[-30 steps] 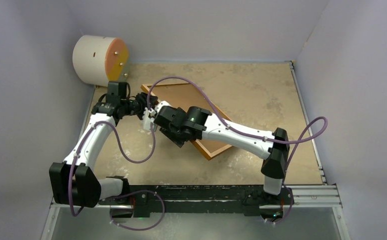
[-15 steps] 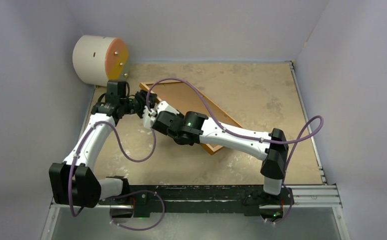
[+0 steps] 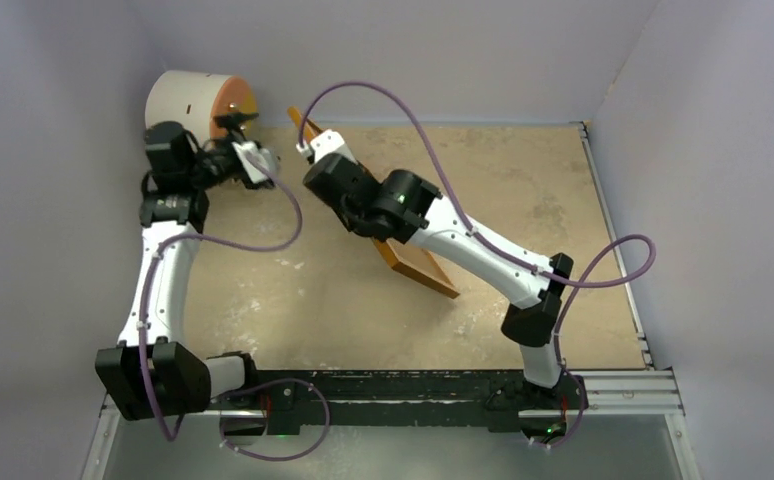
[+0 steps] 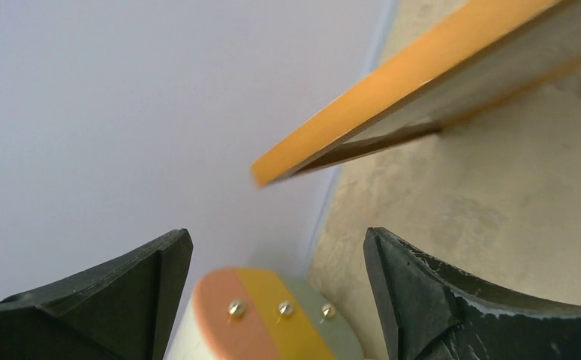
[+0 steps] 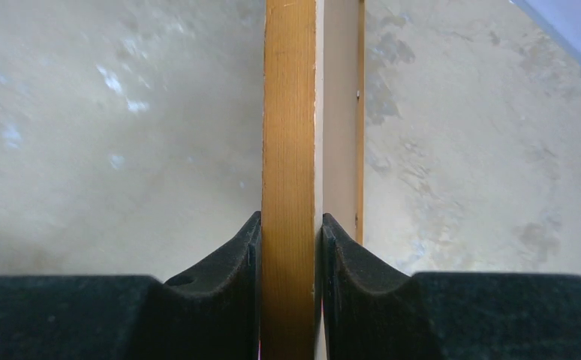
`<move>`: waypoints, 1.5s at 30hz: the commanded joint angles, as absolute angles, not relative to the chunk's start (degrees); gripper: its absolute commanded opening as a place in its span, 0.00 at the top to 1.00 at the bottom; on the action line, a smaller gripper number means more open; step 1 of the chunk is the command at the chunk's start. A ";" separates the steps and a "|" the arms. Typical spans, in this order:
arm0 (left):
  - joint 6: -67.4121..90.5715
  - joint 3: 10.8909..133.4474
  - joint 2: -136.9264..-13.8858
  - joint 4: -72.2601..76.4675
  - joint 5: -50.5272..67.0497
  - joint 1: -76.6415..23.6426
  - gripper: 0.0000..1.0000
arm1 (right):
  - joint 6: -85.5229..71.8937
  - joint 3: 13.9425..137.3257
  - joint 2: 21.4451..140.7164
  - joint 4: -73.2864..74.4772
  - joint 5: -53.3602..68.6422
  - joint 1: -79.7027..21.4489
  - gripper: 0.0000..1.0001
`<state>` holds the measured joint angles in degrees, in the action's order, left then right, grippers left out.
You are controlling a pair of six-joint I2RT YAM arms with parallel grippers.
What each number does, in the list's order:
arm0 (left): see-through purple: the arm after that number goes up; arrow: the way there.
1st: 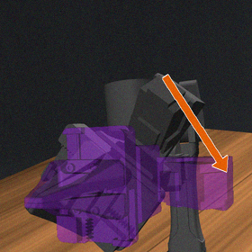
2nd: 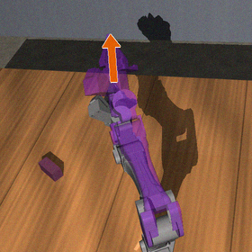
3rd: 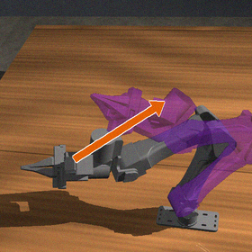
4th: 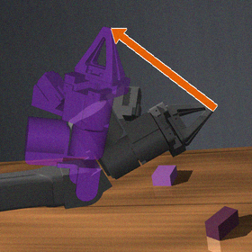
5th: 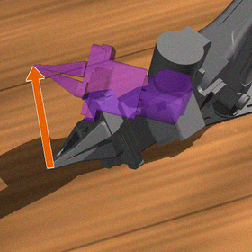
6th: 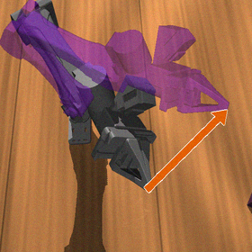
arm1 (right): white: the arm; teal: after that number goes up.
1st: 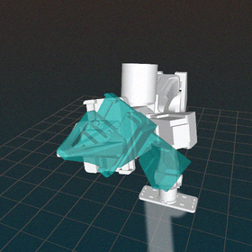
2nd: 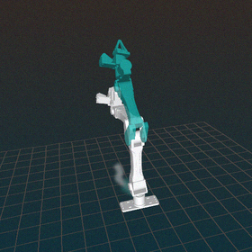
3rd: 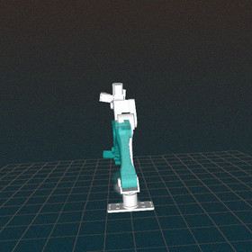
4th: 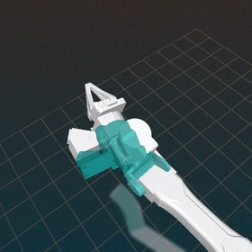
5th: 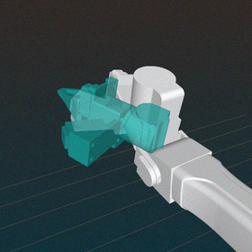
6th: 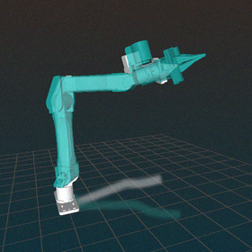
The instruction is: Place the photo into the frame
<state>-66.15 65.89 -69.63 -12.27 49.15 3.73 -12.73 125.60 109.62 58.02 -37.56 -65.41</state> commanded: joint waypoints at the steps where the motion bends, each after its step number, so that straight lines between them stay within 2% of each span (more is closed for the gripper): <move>1: -37.78 75.58 -72.73 -6.13 57.39 11.75 0.10 | -16.56 140.31 111.06 62.06 -29.28 -58.08 0.93; 4: -35.06 77.67 -73.96 -10.25 61.41 14.49 0.09 | -20.98 139.05 108.60 59.31 -20.23 -51.38 0.94; 9: -36.11 80.27 -75.84 -23.22 61.91 14.85 0.08 | -29.71 115.06 95.83 45.11 -7.84 -40.82 0.95; 17: -42.00 86.60 -82.37 -42.89 58.22 14.85 0.06 | -37.58 91.48 84.14 32.64 5.06 -26.92 0.94; 25: -42.20 78.16 -83.08 -45.04 51.49 14.94 0.04 | -40.17 67.64 75.65 22.04 16.17 -19.83 0.91; 31: -43.49 70.53 -82.23 -43.34 47.49 14.99 0.03 | -43.71 48.40 70.53 6.98 21.93 -17.62 0.90; 38: -43.86 62.60 -80.13 -38.59 44.36 15.03 0.02 | -42.00 38.38 72.59 -4.98 27.46 -16.65 0.90; 41: -42.44 59.43 -79.98 -36.08 43.37 15.03 0.02 | -41.58 35.55 74.11 -8.61 28.64 -16.17 0.81; 45: -39.51 56.09 -80.20 -32.56 42.67 15.03 0.01 | -40.46 32.71 74.67 -11.01 27.28 -15.37 0.48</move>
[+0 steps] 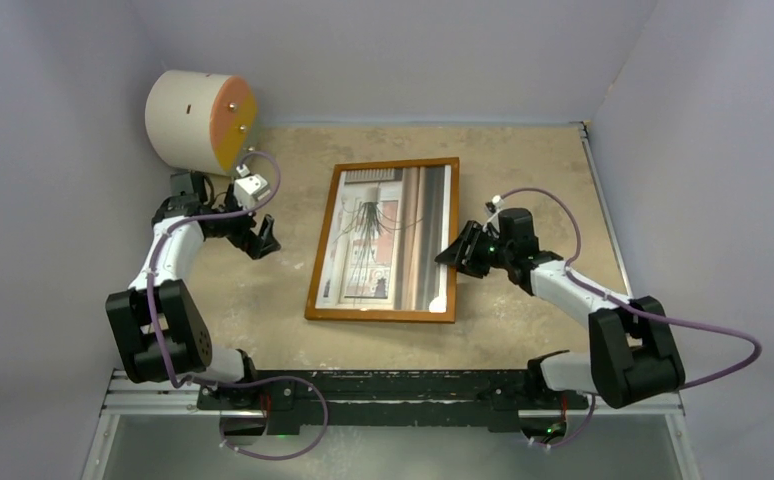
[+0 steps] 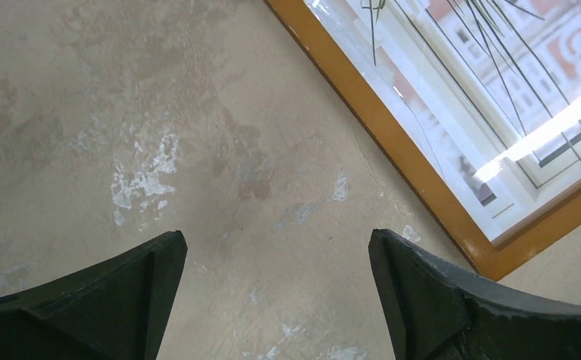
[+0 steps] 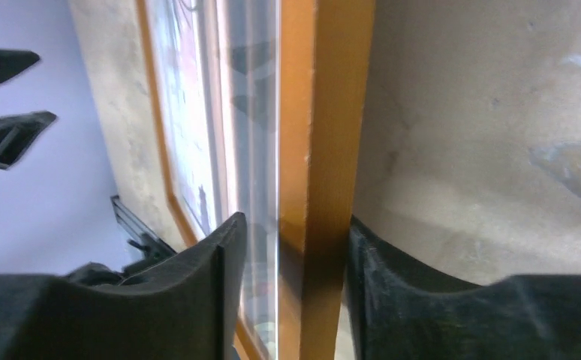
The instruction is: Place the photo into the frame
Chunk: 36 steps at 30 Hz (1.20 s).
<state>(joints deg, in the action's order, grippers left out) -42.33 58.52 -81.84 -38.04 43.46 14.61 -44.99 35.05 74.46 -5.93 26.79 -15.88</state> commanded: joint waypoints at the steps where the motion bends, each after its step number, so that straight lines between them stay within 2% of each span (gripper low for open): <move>1: -38.83 55.31 -80.16 -31.39 42.37 15.03 0.01 | -40.36 32.05 74.63 -11.86 26.89 -15.12 0.43; 7: -36.20 53.02 -80.60 -27.25 41.70 15.03 0.01 | -38.98 31.46 76.58 -11.75 25.80 -14.17 0.32; 12: -32.38 52.10 -81.46 -24.02 40.13 15.03 0.00 | -36.64 34.34 75.64 -5.00 18.23 -14.08 0.02; 15: -24.56 49.33 -81.23 -16.20 35.34 14.94 0.00 | -36.73 36.28 72.99 -1.33 8.28 -14.15 0.01; 19: -13.18 42.95 -81.12 0.16 27.72 14.85 0.00 | -38.65 38.77 69.76 1.66 -15.85 -14.11 0.01; 20: -12.13 41.08 -80.98 5.19 27.23 14.85 0.00 | -38.15 38.35 69.54 -0.69 -22.79 -14.11 0.01; 24: -6.25 31.57 -80.69 26.39 25.04 14.85 0.00 | -28.76 34.60 70.01 -13.64 -37.58 -14.08 0.01; 30: -1.92 20.67 -84.39 54.93 27.39 14.79 0.00 | -23.74 29.80 73.15 -24.41 -46.59 -14.11 0.01; 36: 2.87 13.89 -89.45 74.38 29.16 13.49 0.00 | -13.69 16.29 72.18 -53.70 -47.79 -13.97 0.01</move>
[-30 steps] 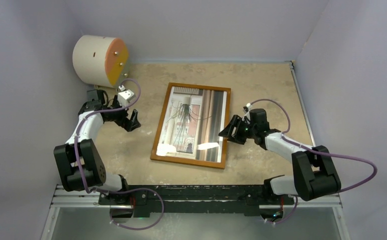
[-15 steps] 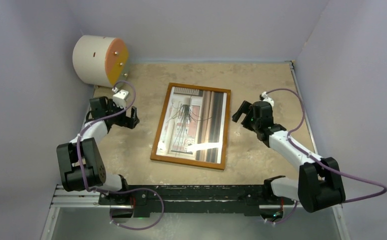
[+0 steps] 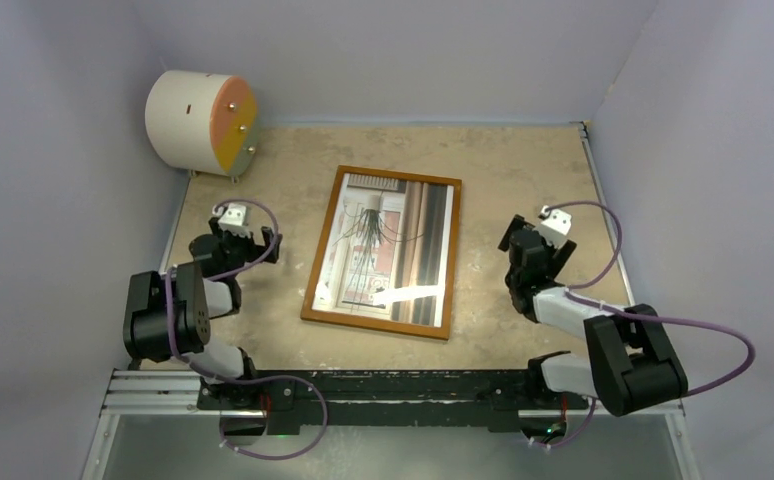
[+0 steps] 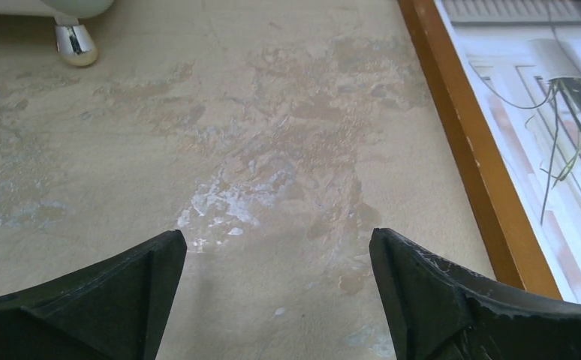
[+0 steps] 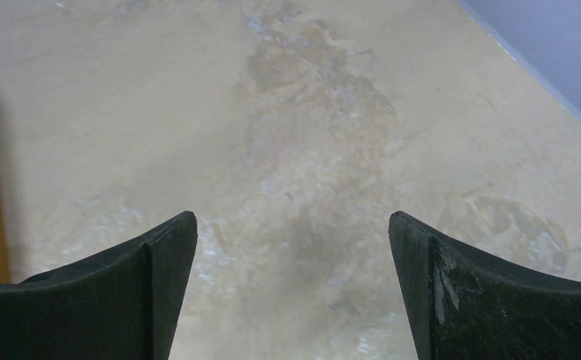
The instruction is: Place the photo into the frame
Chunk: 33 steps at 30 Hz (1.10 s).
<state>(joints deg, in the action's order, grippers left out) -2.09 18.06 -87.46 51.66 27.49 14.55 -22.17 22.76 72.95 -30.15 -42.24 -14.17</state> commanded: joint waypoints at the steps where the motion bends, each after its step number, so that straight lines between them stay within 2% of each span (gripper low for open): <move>1: 2.65 11.99 -90.87 79.20 28.98 12.66 0.00 | -12.75 14.85 72.66 -57.45 -47.68 -13.91 0.01; 3: 2.19 8.96 -93.54 89.21 29.79 11.53 0.00 | -11.16 13.33 74.65 -62.44 -46.81 -13.74 0.01; 6: -3.14 5.64 -91.17 89.67 26.37 8.12 0.00 | -9.10 11.62 78.32 -71.86 -45.77 -13.65 0.01; 10: -4.71 5.66 -96.42 95.00 20.22 4.61 0.00 | -6.84 12.79 85.57 -79.11 -43.78 -13.41 0.01; 11: -4.86 6.86 -95.72 92.42 20.51 4.59 0.00 | -3.68 12.50 87.68 -84.28 -42.93 -13.22 0.01; 13: -6.04 10.28 -92.88 80.82 19.78 4.46 0.00 | -1.15 12.18 88.39 -84.93 -36.48 -13.18 0.01; 17: -6.51 14.00 -93.17 74.44 17.29 3.18 0.00 | -2.15 9.91 90.15 -87.39 -29.54 -11.98 0.01; 18: -6.52 14.10 -93.19 74.42 17.06 3.02 0.00 | 0.37 10.09 93.40 -93.21 -30.78 -11.56 0.01; 21: -6.25 13.62 -93.70 76.22 17.15 2.95 0.00 | -6.06 15.61 90.00 -74.35 -24.67 -8.51 0.01; 27: -6.38 13.65 -93.54 75.73 17.09 2.98 0.00 | -4.69 14.52 90.59 -79.65 -23.87 -6.42 0.01; 33: -7.00 14.81 -93.74 73.94 15.36 1.85 0.00 | -4.90 14.59 90.31 -78.81 -23.70 -6.42 0.01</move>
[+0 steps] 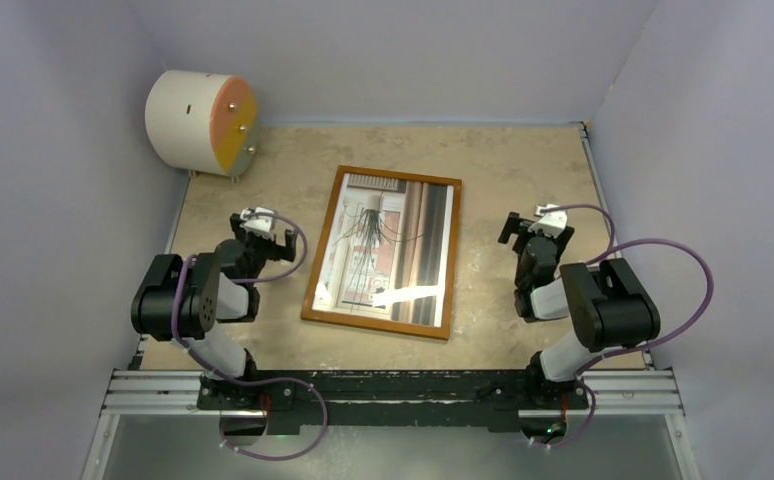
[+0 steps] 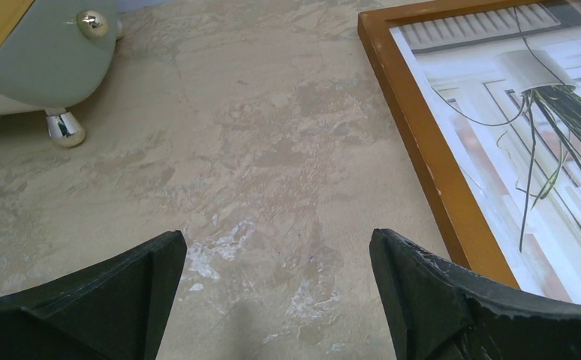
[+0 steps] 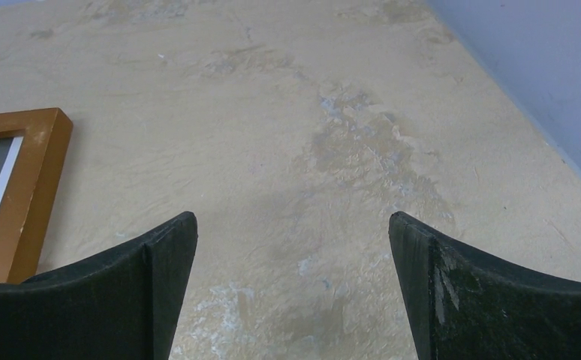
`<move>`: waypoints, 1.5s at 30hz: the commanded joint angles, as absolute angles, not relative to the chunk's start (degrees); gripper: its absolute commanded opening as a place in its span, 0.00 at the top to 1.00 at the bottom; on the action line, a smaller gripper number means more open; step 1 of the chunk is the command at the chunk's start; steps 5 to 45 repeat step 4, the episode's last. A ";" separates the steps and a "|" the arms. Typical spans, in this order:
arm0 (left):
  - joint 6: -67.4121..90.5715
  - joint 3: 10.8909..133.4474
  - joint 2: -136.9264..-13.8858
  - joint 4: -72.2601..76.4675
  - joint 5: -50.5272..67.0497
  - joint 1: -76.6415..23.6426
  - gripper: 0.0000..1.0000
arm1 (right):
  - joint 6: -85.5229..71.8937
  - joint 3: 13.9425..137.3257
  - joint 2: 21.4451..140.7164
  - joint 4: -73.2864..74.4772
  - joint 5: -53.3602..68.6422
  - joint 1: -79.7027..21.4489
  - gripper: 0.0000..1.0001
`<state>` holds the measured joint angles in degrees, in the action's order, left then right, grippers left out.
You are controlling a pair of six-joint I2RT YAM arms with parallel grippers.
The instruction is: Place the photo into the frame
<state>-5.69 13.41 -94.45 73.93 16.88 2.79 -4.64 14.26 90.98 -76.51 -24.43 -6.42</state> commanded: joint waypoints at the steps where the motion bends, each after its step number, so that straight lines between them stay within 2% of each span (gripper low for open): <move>1: -7.26 15.10 -93.85 73.42 14.54 1.34 0.00 | -4.84 14.52 90.42 -79.20 -23.73 -6.42 0.01; 4: -7.89 15.11 -93.22 72.32 11.90 0.44 0.00 | -4.89 14.59 90.35 -79.10 -23.74 -6.42 0.01; 45: -7.89 15.11 -93.22 72.32 11.90 0.44 0.00 | -4.89 14.59 90.35 -79.10 -23.74 -6.42 0.01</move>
